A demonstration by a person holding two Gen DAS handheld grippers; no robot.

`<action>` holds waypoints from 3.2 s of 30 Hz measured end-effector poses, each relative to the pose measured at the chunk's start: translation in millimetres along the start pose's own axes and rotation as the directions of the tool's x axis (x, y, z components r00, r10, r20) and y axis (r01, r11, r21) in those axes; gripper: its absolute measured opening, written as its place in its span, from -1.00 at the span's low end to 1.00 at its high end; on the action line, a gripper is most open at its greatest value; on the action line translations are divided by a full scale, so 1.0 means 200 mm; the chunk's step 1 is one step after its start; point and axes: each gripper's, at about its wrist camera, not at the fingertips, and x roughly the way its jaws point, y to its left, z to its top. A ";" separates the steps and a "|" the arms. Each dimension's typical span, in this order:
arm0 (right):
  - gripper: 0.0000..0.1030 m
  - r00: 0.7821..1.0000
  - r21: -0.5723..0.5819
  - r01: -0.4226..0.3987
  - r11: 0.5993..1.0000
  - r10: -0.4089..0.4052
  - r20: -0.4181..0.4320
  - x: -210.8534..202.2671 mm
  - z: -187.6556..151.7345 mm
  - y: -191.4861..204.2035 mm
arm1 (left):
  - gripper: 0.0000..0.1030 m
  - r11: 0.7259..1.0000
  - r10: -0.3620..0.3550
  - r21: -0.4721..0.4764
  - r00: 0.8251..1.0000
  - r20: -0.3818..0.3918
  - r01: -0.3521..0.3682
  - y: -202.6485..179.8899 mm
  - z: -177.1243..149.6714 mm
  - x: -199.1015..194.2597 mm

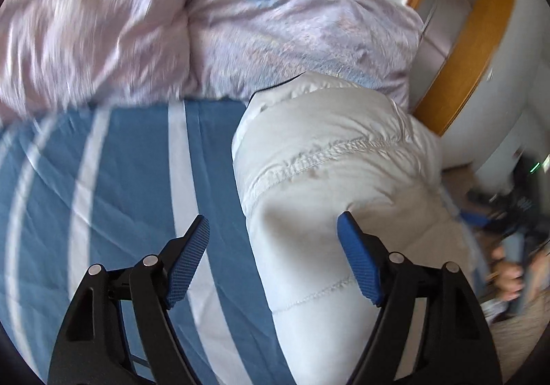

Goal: Fold large clothes
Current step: 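Lift the jacket bundle with both grippers and fold it over once more, then press the folded jacket bundle down onto the bed with both grippers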

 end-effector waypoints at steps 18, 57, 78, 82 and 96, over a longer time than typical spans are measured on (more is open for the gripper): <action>0.96 0.954 0.033 -0.166 0.986 0.169 -0.248 0.27 0.01 -0.07 | 0.93 0.972 -0.234 -0.023 0.964 -0.126 0.233 -0.04 0.00 0.11; 0.97 0.863 -0.058 -0.384 0.921 0.336 -0.376 0.47 -0.03 0.08 | 0.97 0.952 -0.306 -0.051 0.949 -0.081 0.302 -0.02 -0.01 0.20; 0.50 0.804 -0.145 -0.569 0.810 0.511 -0.303 0.42 -0.06 0.31 | 0.55 0.946 -0.308 -0.072 0.947 0.089 0.315 0.09 0.07 0.01; 0.50 0.794 -0.181 -0.587 0.789 0.519 -0.315 0.47 -0.02 0.44 | 0.55 0.953 -0.283 -0.067 0.947 0.151 0.295 0.16 0.12 -0.09; 0.50 0.784 -0.175 -0.567 0.805 0.462 -0.415 0.96 0.10 0.69 | 0.55 0.977 -0.094 -0.169 0.976 0.198 0.129 0.60 0.15 -0.19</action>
